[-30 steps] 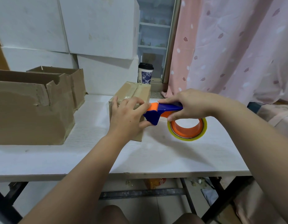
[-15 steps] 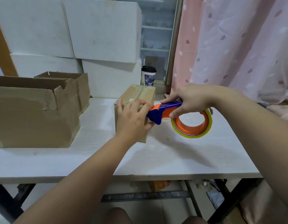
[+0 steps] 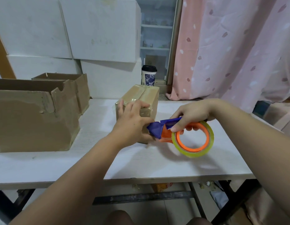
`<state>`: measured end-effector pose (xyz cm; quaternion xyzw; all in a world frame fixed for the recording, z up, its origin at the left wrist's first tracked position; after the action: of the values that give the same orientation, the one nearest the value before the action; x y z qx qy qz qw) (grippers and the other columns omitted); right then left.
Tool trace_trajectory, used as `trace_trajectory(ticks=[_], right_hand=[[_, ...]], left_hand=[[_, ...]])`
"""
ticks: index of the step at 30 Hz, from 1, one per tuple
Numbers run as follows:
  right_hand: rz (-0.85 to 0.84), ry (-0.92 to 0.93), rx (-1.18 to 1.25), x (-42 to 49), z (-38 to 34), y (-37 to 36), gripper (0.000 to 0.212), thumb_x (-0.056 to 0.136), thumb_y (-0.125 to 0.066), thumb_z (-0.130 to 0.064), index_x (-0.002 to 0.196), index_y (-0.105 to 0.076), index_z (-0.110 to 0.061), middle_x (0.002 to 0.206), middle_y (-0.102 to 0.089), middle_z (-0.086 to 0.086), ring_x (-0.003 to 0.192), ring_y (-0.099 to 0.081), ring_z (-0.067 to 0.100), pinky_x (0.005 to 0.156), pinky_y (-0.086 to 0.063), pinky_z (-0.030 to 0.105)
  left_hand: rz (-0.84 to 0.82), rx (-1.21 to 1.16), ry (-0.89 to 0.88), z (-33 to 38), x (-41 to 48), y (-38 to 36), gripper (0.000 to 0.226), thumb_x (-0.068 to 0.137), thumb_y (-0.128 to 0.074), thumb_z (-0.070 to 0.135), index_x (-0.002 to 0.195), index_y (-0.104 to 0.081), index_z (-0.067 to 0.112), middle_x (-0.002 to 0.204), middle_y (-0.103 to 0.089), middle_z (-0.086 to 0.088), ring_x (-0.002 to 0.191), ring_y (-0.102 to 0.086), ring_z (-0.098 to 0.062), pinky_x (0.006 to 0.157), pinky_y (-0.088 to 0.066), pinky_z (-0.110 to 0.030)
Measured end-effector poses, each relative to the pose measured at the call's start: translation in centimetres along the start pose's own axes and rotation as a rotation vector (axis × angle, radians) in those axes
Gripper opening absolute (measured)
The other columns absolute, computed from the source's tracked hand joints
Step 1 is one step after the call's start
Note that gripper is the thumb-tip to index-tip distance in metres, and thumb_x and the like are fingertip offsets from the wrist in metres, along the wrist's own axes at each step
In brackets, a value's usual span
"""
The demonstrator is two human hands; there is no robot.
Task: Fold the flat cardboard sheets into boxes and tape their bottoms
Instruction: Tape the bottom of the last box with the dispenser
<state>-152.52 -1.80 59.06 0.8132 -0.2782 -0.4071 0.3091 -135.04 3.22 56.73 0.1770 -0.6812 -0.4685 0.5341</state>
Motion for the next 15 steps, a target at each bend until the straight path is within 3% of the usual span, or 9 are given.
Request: trace_trajectory(ticks=[3,6,8,10,12,15], right_hand=[[-0.117,0.015,0.219,0.5,1.4,-1.7,0.031,0.068,-0.077,-0.045,0.085,-0.070,-0.020,0.078,-0.064,0.002,0.064,-0.051,0.015,0.056,-0.043,0.027],[-0.214,0.028,0.439,0.8,2.6,-2.8,0.036,0.069,-0.076,-0.041,0.089,-0.065,-0.014,0.073,-0.064,0.003,0.061,-0.054,0.014,0.056,-0.046,0.026],[-0.284,0.049,0.576,0.8,3.1,-3.7,0.035,0.067,-0.080,-0.041,0.080,-0.066,-0.011,0.066,-0.062,0.004,0.056,-0.055,0.015,0.054,-0.046,0.025],[-0.265,0.054,0.672,1.0,3.9,-4.4,0.046,0.051,-0.089,-0.047,0.071,-0.068,-0.011,0.064,-0.063,0.006,0.055,-0.059,0.016,0.056,-0.049,0.024],[-0.204,0.016,0.794,1.1,5.0,-5.0,0.065,0.037,-0.094,-0.046,0.083,-0.070,-0.007,0.077,-0.069,0.011,0.065,-0.066,0.021,0.064,-0.054,0.029],[-0.233,0.011,0.954,1.0,5.6,-6.1,0.082,0.037,-0.096,-0.039,0.106,-0.069,-0.003,0.096,-0.071,0.018,0.076,-0.070,0.029,0.066,-0.057,0.034]], left_hand=[[-0.063,-0.027,-0.037,-0.4,0.1,0.3,0.055,0.052,-0.074,0.069,0.093,-0.075,0.032,0.135,-0.035,-0.005,0.130,-0.025,-0.026,0.109,0.011,-0.054],[-0.074,-0.110,-0.035,-0.6,0.3,0.6,0.073,0.046,-0.054,0.079,0.097,-0.075,0.031,0.137,-0.033,-0.002,0.133,-0.021,-0.022,0.110,0.014,-0.052],[-0.067,-0.163,-0.014,-0.6,0.4,0.8,0.072,0.045,-0.050,0.079,0.092,-0.075,0.031,0.135,-0.034,-0.001,0.132,-0.020,-0.020,0.110,0.013,-0.051],[-0.054,-0.217,-0.009,-0.6,0.3,0.8,0.066,0.046,-0.051,0.078,0.087,-0.076,0.032,0.132,-0.035,0.001,0.130,-0.020,-0.016,0.110,0.013,-0.050],[-0.037,-0.248,-0.014,-0.7,0.3,0.8,0.060,0.049,-0.052,0.076,0.082,-0.075,0.031,0.129,-0.036,0.003,0.130,-0.020,-0.015,0.110,0.012,-0.049],[0.000,-0.322,0.003,-0.9,0.1,1.0,0.050,0.055,-0.054,0.070,0.079,-0.076,0.031,0.123,-0.035,0.009,0.132,-0.022,-0.014,0.111,0.012,-0.046]])
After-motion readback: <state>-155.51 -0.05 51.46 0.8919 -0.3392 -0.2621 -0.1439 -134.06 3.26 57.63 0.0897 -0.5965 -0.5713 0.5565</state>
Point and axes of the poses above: each hand's wrist, its own x-axis towards the middle knuckle, its own y-axis out of the back of the hand, z = x × y, the point moved 5 cm from there along x, towards the middle knuckle
